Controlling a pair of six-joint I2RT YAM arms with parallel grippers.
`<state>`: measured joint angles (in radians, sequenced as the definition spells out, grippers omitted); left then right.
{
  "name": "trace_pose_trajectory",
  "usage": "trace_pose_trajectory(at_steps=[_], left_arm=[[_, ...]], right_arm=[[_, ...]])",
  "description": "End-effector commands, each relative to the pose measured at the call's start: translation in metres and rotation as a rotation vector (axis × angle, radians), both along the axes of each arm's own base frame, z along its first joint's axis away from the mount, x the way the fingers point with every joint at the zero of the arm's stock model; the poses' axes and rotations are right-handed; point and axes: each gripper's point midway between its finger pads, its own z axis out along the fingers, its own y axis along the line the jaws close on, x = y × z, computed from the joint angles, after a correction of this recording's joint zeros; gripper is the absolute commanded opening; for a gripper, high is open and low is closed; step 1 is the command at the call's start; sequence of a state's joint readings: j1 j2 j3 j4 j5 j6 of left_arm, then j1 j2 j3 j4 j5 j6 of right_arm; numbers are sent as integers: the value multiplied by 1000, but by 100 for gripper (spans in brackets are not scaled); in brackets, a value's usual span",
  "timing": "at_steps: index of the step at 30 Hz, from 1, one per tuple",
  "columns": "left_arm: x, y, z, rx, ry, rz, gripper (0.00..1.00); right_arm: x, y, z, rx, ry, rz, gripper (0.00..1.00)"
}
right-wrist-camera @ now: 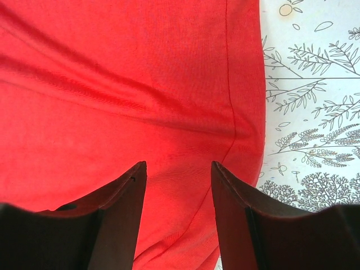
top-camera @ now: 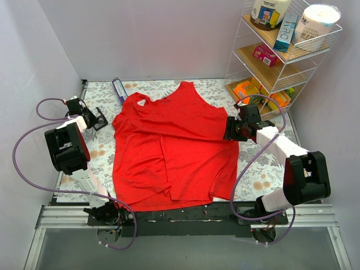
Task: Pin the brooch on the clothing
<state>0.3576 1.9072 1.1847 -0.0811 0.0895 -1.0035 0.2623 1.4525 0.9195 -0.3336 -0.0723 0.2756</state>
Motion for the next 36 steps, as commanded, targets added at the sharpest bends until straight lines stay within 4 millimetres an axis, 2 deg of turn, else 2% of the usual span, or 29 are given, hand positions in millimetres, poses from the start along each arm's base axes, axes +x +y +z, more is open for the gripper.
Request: trace_pose_trajectory(at_steps=[1,13,24,29,34,36], left_arm=[[-1,-3,25,11,-44,0,9],[3,-10,38,-24,-94,-5,0],[0,-10,75,15,-198,1,0],[1,-9,76,18,-196,-1,0],[-8,-7,86,43,-187,8,0],[-14,-11,97,49,-202,-1,0]], right_arm=[[6,5,11,32,-49,3,57],[5,8,10,34,-44,8,57],[5,7,8,25,-41,9,57],[6,9,7,30,-38,11,57],[6,11,9,34,-40,17,57],[7,12,11,36,-46,24,57]])
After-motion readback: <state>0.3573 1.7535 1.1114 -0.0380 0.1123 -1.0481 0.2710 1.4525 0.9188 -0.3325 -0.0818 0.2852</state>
